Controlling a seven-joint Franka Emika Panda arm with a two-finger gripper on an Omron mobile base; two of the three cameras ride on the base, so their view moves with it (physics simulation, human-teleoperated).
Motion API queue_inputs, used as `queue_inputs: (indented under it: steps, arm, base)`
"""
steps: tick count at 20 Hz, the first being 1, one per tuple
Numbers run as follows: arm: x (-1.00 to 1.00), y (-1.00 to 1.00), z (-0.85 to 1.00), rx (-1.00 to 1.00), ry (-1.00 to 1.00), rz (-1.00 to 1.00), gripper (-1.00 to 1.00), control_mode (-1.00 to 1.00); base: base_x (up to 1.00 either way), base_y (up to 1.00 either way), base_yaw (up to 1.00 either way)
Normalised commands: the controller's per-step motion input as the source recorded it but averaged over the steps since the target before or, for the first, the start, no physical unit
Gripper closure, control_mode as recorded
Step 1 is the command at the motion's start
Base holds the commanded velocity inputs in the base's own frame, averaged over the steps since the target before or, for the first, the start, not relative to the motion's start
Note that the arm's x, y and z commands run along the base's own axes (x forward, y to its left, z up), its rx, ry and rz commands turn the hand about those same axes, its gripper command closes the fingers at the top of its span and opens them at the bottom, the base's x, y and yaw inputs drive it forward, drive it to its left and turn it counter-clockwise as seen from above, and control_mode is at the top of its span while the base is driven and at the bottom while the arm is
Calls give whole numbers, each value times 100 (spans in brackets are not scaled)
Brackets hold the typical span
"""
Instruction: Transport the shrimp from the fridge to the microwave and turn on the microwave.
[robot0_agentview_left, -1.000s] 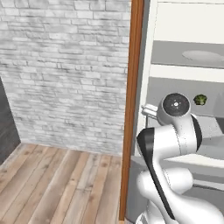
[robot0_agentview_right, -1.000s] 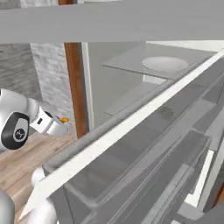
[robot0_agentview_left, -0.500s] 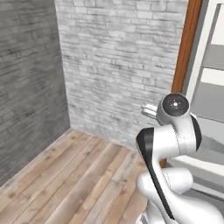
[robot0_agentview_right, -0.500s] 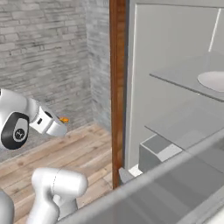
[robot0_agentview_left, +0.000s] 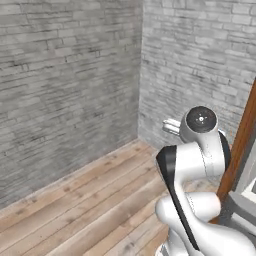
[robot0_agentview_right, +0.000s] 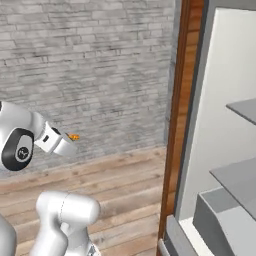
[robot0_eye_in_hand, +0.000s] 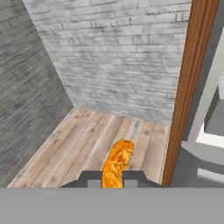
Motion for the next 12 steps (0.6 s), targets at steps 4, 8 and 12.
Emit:
queue_inputs:
  steps: [4, 8, 12]
  arm:
    - [0, 0, 0, 0, 0, 0, 100, 100]
    - [0, 0, 0, 0, 0, 0, 100, 100]
    - [0, 0, 0, 0, 0, 0, 100, 100]
  base:
    - [9, 17, 69]
    - [21, 9, 67]
    - [44, 0, 61]
